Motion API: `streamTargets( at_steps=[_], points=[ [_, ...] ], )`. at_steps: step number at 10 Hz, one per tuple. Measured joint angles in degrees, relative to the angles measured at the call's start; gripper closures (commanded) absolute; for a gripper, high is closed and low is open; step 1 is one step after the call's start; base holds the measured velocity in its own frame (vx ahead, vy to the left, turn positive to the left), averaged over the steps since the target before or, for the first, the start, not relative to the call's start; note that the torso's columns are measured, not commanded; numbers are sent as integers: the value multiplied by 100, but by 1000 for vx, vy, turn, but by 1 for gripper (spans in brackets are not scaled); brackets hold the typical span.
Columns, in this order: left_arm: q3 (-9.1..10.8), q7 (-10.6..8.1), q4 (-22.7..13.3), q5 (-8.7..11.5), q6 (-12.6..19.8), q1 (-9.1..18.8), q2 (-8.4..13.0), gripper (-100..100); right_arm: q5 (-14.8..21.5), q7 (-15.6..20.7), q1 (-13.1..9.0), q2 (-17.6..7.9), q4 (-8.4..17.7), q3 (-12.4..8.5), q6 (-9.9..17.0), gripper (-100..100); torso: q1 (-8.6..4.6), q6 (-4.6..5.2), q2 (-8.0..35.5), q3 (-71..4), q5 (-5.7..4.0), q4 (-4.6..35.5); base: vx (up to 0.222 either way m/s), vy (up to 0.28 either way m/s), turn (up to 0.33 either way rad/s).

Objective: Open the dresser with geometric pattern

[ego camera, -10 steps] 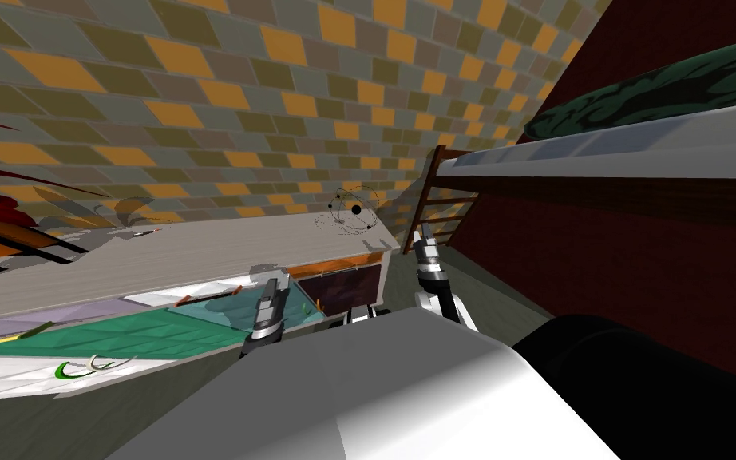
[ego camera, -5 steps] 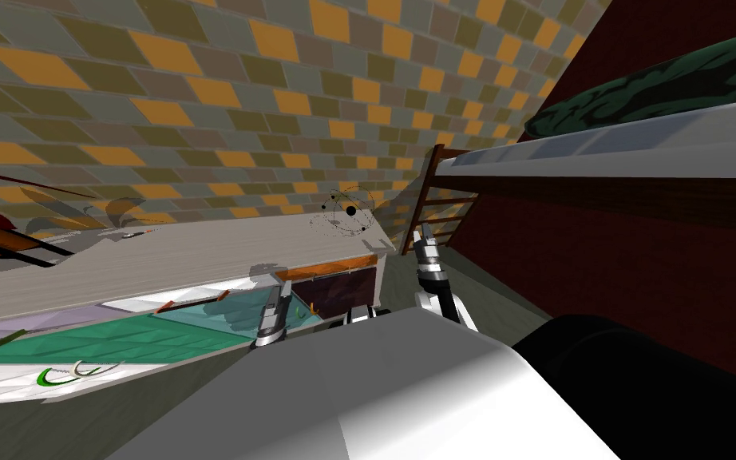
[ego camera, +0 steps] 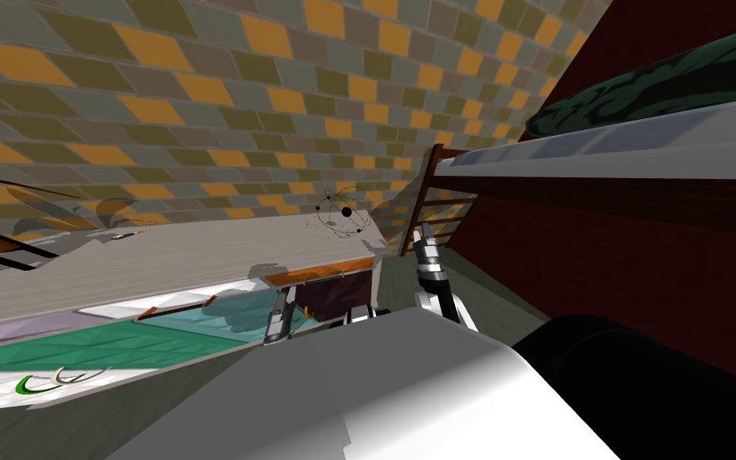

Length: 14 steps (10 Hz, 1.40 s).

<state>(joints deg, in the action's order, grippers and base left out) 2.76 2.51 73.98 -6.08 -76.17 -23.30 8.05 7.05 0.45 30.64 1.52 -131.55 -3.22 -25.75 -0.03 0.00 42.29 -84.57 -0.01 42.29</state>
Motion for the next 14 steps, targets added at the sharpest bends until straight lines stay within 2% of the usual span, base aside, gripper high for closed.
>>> streamTargets(
  at_steps=[4,8,9,11,14],
  points=[
    [-3,52,-509,-41,-314,59,-193,-100,0,0,0,0,0,0,0,0,4,0,2,1,1,0,15,-46,3],
    [-11,110,-961,-82,-622,121,-585,-100,0,0,0,-1,0,-1,0,0,10,0,0,0,3,0,7,-30,19],
    [-16,115,-991,-91,-655,107,-718,-100,0,0,0,-1,0,-1,0,0,7,0,2,1,2,0,-1,-11,0],
    [-16,103,-914,-88,-585,118,-720,-100,0,0,-1,-1,0,-1,0,0,6,0,3,2,1,1,-18,-11,8],
    [4,60,-708,-62,-262,242,-676,-100,0,0,-1,-1,0,0,0,0,1,0,1,1,0,0,-26,-18,8]
  ],
)
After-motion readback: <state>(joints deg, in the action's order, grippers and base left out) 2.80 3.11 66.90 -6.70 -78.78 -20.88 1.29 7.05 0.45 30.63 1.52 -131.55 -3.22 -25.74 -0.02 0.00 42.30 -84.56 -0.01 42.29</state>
